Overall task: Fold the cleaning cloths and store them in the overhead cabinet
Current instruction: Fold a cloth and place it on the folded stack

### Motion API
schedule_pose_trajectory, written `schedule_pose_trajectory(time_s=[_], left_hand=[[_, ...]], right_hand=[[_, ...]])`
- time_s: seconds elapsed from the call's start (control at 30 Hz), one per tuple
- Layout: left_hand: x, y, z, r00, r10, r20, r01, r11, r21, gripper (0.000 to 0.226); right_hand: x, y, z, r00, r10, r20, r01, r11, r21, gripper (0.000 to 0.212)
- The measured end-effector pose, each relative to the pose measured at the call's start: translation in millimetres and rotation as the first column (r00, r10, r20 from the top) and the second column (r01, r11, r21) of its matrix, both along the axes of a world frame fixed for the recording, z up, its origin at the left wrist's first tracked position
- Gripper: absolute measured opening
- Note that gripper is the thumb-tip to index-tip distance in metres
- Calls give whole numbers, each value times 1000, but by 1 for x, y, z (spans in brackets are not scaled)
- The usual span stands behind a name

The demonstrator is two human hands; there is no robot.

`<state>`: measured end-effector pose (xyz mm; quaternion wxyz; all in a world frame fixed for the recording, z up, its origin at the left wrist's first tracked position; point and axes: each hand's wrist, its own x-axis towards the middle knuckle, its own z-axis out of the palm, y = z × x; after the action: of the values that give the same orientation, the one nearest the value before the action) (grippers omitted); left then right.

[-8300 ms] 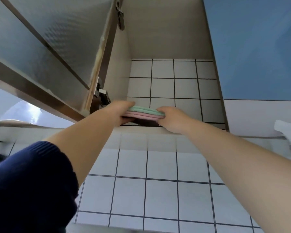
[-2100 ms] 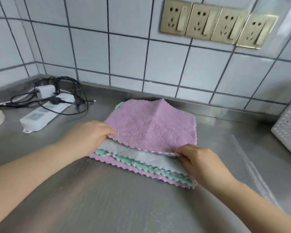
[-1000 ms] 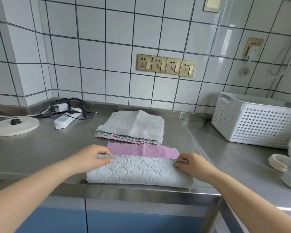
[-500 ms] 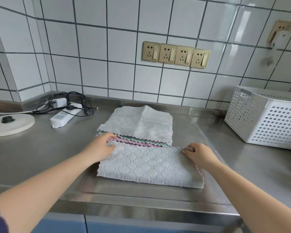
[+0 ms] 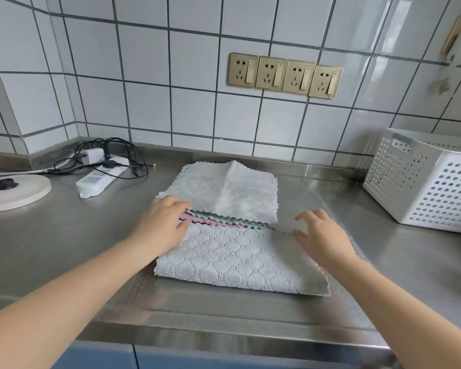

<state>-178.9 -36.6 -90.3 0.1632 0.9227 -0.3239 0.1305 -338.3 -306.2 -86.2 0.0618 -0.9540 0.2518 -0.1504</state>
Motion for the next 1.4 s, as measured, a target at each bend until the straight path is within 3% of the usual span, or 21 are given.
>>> schedule_pose_trajectory(time_s=[0.1,0.23,0.33,0.6,0.83,0.93,1.0,1.07,1.17,1.23,1.4], left_hand=[[-29,-22,4,976,-215,-24,216,976,12,41],[-56,-58,-21,942,-313,-120,329,930,161,48],[-56,-56,-34,958,-239,-160,272,932,241,53],[-45,-22,-30,968,-24,-248,116,925,362,70],[-42,0,-26,960,73,-272,39,922,385,69],[-48,-4,-20,972,89,-216,8,910,414,65],[-63,-11,-15,989,-10,-146,65,926,372,56],[-89,-23,-10,958,-240,-158,274,926,259,49],[-138,-42,-4,808,-531,-256,583,784,212,44],[-161,-56,-6,772,-570,-280,634,721,281,45],[-177,-80,-18,855,-445,-267,519,749,412,64]], right_hand=[[5,46,7,967,237,90,-228,968,-104,35],[30,101,-13,935,347,-75,-350,936,-36,47],[30,101,-31,946,287,-151,-276,957,95,48],[0,69,-34,941,169,-293,-159,986,57,67],[-20,42,-33,946,77,-314,-59,996,66,72],[-21,40,-31,939,83,-334,-67,996,59,69],[-25,36,-26,951,114,-286,-88,991,101,60],[-33,25,-21,984,122,-131,-93,974,208,41],[-51,10,-14,998,23,54,-40,942,332,31],[-64,1,-9,997,-5,79,-22,941,338,31],[-82,-5,3,992,-17,129,-25,947,319,30]])
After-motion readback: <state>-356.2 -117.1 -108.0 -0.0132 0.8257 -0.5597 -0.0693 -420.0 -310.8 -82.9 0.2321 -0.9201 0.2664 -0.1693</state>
